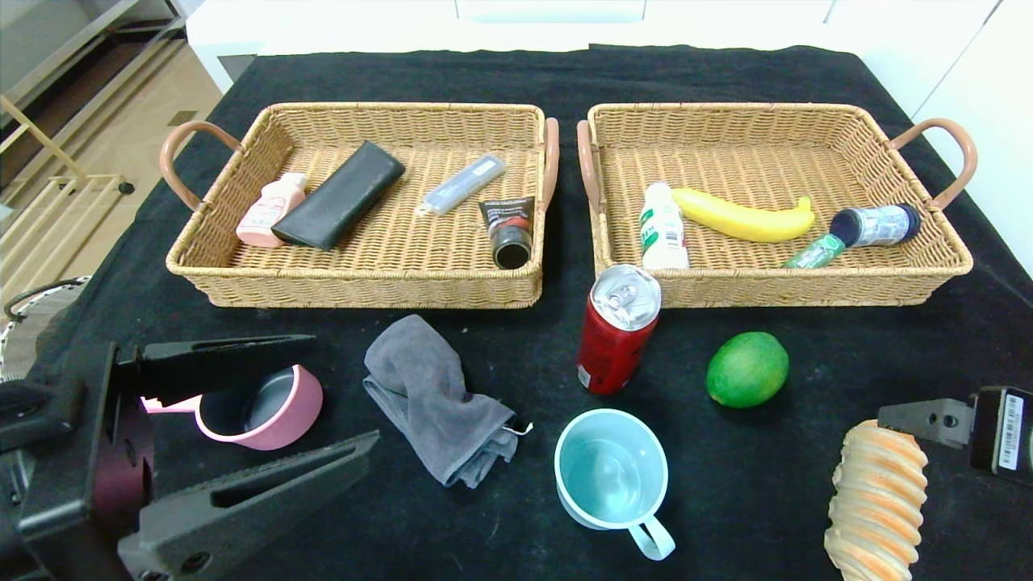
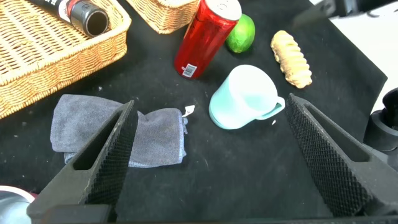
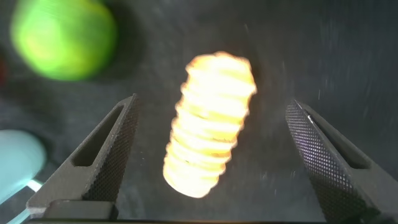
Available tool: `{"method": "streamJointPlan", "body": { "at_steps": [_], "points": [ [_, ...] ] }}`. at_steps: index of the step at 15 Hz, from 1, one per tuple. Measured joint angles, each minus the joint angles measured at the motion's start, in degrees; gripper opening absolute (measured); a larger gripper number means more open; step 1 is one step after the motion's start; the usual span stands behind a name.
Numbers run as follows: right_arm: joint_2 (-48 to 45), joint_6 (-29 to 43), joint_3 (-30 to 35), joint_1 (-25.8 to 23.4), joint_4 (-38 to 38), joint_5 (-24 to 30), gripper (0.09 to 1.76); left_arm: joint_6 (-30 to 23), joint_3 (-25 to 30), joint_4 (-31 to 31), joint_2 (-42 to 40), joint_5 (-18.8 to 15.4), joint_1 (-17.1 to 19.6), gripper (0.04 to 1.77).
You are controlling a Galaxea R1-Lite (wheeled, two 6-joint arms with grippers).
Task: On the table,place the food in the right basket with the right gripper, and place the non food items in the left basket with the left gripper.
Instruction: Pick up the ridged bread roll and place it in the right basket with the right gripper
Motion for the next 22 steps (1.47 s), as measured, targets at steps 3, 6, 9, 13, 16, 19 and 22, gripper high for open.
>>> {"method": "streamJointPlan", "body": {
  "at_steps": [3, 6, 9, 13, 16, 19, 22],
  "points": [
    [2.0, 3.5, 0.1, -0.7, 0.8, 3.9, 1.71, 0.0, 0.0, 0.1, 0.0, 0.0, 0.0, 1.72],
    [3.5, 5.3, 0.9, -2.3, 0.6, 7.1, 1.71, 0.0, 0.0, 0.1, 0.0, 0.0, 0.0, 1.72],
    [5.6, 7.4, 2.8, -3.5, 0.0, 9.2, 1.71, 0.0, 0.1, 0.0, -0.1, 0.0, 0.0, 1.72],
    [7.6, 8.5, 4.7, -3.6, -2.8, 9.5, 1.71, 0.0, 0.1, 0.0, -0.2, 0.0, 0.0, 1.72],
    [8.8, 8.5, 6.0, -3.7, -4.9, 9.5, 1.71, 0.0, 0.1, 0.0, -0.2, 0.0, 0.0, 1.72],
    [9.4, 8.5, 6.7, -3.6, -5.7, 9.5, 1.71, 0.0, 0.2, 0.0, -0.3, 0.0, 0.0, 1.72],
    [9.6, 8.5, 7.0, -3.6, -5.8, 9.4, 1.71, 0.0, 0.4, 0.0, -0.3, 0.0, 0.0, 1.72]
  ]
}}
